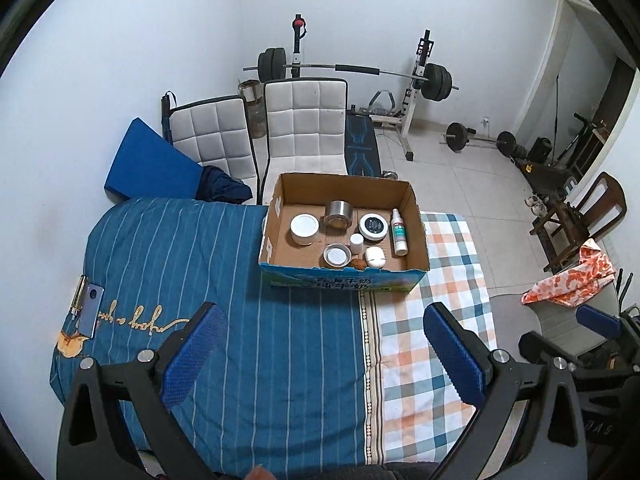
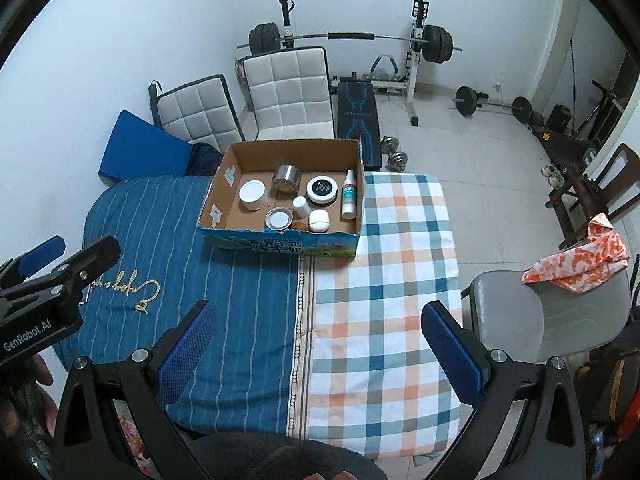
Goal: Organize rigid objects
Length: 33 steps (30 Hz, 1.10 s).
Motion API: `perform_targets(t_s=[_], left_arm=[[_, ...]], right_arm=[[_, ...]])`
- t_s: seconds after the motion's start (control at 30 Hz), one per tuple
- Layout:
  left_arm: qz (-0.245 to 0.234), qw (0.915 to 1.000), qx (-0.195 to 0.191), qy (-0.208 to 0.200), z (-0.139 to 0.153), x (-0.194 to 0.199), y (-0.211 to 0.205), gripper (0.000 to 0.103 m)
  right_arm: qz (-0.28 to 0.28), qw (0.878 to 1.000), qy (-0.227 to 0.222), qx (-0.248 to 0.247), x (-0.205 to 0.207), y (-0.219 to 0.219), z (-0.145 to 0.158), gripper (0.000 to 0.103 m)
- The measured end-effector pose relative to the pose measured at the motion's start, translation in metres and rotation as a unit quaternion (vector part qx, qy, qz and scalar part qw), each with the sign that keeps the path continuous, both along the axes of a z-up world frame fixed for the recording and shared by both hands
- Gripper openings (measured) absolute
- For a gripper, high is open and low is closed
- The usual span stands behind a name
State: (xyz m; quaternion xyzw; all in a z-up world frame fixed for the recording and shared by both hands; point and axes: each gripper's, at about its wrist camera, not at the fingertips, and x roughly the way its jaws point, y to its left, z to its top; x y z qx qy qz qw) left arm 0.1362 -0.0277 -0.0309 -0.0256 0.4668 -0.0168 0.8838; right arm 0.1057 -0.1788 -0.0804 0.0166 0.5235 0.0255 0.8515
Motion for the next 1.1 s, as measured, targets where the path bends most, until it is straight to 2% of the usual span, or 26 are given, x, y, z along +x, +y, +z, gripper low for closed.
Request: perform_targets(t_s=[0.27,0.6,1.1], left_arm=[[0.001,0.9999,0.004,-0.013,0.004,0.000,-0.002,0.103],[0.014,0.9981,0.023,-0.055,0.015,0.026,0.002,0.103],[0.021,0.9980,0.024,-0.056,0.018,0.039,0.005,0.103]], right_arm=[[-0.004,1.000,-0.003,0.001,0.002,-0.002,0.003,0.103],[-0.019,0.999,-0.030,-0.008,0.032,0.000,0.011,0.103],[-0.032,0.998,-0.046,-0.008,0.048,-0.004,0.022,0.103]])
